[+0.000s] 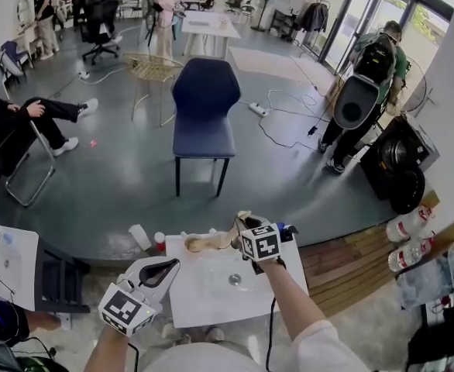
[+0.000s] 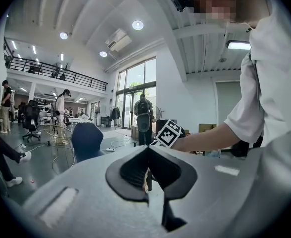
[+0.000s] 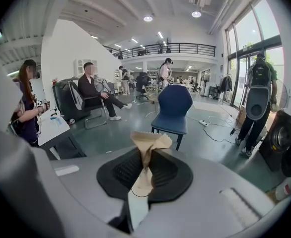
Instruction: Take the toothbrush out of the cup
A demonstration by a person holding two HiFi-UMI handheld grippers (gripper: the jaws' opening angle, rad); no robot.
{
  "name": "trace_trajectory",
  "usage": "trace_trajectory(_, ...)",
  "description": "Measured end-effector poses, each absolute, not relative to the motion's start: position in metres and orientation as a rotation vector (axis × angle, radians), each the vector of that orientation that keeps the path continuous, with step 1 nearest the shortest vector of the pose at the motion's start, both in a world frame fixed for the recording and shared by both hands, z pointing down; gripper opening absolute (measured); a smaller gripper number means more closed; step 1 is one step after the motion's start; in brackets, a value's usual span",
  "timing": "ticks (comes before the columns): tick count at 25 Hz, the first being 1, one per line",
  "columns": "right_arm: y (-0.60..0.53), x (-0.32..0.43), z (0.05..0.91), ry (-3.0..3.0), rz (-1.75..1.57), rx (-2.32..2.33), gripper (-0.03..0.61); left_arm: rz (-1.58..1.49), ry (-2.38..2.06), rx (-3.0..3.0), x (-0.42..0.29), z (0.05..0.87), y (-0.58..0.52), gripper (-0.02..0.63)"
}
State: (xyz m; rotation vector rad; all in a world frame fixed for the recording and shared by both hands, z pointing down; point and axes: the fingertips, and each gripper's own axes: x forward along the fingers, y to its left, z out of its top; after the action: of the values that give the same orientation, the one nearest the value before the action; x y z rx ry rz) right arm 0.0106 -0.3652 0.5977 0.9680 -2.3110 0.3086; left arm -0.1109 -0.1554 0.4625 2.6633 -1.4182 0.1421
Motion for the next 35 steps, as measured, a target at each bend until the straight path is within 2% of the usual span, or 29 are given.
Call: trace_trajectory(35, -0.268, 0.060, 0.457, -2.606, 0.081, 0.955, 0.026, 0.145, -1.308, 2.729, -0.055, 0.467, -0.167, 0.006)
